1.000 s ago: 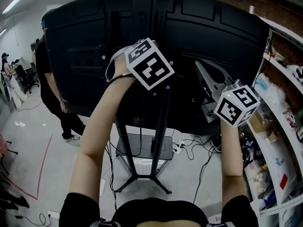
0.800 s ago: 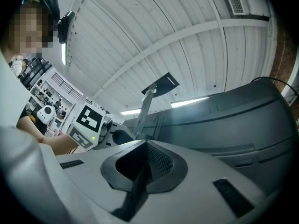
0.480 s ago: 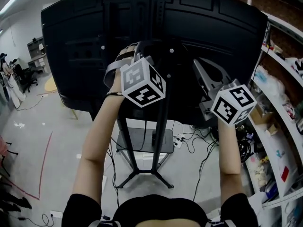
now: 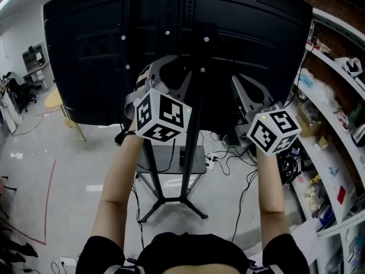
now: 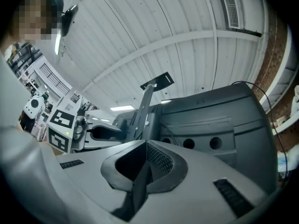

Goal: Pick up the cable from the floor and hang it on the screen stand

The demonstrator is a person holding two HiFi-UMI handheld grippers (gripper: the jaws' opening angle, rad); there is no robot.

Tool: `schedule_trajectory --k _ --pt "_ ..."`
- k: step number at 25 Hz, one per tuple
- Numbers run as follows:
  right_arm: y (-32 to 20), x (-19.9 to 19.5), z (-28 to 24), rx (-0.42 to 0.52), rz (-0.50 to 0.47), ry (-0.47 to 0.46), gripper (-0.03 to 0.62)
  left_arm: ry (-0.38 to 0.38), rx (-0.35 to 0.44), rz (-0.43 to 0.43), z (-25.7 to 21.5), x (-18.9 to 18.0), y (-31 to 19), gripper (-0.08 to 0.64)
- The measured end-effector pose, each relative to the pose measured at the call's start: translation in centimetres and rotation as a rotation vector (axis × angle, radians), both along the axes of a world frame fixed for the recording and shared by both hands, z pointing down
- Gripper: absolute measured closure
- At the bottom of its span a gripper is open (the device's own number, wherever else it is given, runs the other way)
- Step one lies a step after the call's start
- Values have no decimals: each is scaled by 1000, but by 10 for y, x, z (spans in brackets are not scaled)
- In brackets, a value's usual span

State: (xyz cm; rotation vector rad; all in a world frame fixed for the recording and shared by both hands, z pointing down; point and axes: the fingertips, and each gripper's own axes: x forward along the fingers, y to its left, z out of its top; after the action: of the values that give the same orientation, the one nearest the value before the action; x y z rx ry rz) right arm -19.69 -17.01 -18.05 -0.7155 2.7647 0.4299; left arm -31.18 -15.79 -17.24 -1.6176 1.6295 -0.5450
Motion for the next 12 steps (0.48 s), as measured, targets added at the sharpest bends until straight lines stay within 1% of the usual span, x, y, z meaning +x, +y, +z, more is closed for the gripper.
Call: schedule_trajectory --k 6,8,10,12 --pt "21 10 47 -21 110 -12 569 148 25 110 46 15 33 413" --pt "27 10 63 -38 134 -26 569 170 31 124 66 21 42 468" --pt "34 8 80 -63 146 -39 569 184 19 142 89 30 48 479" --pt "40 6 98 -94 162 -53 569 215 10 161 111 39 52 493"
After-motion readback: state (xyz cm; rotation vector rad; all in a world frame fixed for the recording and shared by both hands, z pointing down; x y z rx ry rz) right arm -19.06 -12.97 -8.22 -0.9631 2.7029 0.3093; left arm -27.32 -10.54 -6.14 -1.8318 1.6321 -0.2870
